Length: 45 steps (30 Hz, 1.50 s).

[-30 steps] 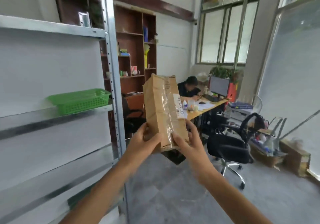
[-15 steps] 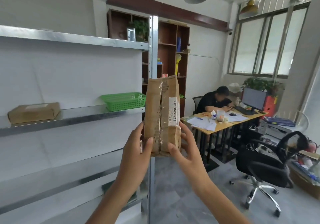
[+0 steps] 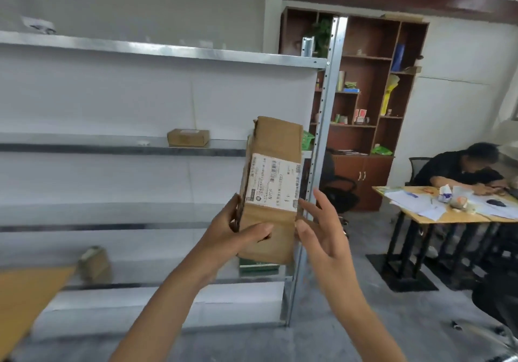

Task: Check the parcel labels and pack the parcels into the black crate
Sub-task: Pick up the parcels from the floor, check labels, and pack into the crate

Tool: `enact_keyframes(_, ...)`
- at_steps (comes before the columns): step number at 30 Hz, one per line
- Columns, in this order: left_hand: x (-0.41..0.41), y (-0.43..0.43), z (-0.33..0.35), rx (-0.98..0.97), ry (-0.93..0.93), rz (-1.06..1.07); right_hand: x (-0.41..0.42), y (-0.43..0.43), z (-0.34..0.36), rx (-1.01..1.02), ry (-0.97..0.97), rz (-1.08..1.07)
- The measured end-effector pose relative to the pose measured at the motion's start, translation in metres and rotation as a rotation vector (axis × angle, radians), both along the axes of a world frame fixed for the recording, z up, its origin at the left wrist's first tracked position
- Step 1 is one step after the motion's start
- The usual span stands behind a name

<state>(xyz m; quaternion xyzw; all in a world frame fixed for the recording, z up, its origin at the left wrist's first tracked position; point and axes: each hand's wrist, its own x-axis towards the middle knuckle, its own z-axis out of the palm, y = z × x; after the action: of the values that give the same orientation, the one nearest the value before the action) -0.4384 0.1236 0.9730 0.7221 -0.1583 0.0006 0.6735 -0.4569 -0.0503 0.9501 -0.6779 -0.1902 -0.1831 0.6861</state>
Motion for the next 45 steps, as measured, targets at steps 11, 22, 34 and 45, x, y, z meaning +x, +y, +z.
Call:
enact_keyframes(11,-0.167,0.112,0.016,0.270,0.061,0.062,-0.067,0.075,0.021,0.214,0.322,0.507)
enact_keyframes(22,-0.319,0.255,-0.009,-0.308,0.151,0.654,-0.192,0.257,0.020,0.594,0.416,0.550)
enact_keyframes(34,-0.484,0.421,-0.034,-0.387,0.121,0.853,-0.311,0.402,-0.015,0.265,0.198,0.530)
enact_keyframes(45,-0.481,0.530,-0.057,-0.342,0.056,0.979,-0.292,0.530,-0.060,0.134,0.269,0.462)
